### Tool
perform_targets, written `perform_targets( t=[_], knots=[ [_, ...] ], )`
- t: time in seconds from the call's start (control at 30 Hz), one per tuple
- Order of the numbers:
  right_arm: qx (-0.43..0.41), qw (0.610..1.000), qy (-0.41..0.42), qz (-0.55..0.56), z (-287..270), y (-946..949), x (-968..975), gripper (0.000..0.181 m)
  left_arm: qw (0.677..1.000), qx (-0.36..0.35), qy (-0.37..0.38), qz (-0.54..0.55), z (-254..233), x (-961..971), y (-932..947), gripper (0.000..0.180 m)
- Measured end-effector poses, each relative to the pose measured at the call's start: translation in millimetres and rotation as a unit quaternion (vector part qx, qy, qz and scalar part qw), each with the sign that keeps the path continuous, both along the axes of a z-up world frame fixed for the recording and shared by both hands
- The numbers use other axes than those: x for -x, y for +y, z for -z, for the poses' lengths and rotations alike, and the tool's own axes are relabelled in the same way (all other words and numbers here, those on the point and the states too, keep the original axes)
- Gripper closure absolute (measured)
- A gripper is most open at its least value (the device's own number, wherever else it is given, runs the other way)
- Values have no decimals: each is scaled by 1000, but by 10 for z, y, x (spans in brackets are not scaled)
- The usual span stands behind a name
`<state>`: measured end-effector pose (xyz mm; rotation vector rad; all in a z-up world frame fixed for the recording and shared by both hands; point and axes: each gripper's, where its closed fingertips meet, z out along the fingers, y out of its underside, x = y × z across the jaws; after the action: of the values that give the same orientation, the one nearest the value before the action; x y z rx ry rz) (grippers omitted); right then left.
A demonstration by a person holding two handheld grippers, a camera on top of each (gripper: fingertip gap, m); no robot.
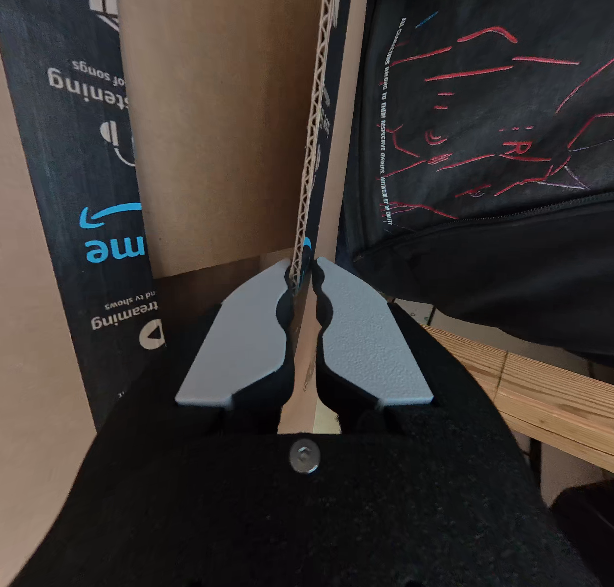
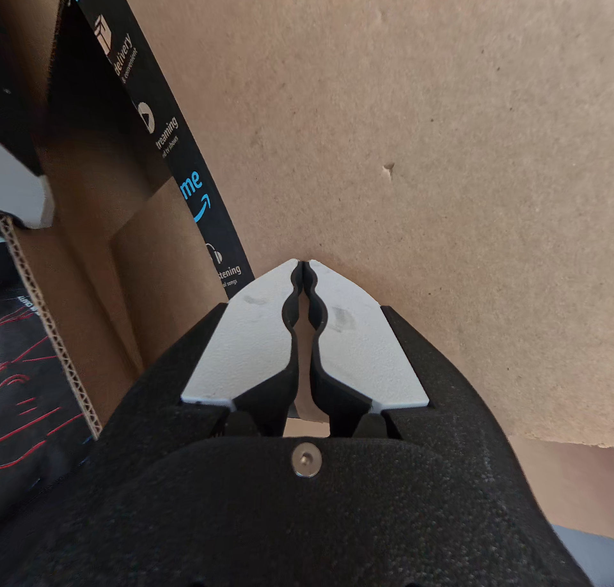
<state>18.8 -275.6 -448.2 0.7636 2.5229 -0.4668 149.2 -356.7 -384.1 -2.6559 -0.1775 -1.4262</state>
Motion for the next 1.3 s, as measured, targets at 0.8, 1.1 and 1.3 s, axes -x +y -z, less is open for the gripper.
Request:
perform_targets(
  t=[0.8,1.1,1.3],
  knots=[
    [-44,970,214,-103,-332,-279,-459,106,941,105,319,38,-722,-890,-646,174],
    [-14,974,218,-61,-473,-388,-517,107,884,108,442,108,-1185,-419,-1607,173],
    [7,981,191,-37,-486,-533,-801,108,853,79,486,172,-1160,-158,-2228,174]
  ],
)
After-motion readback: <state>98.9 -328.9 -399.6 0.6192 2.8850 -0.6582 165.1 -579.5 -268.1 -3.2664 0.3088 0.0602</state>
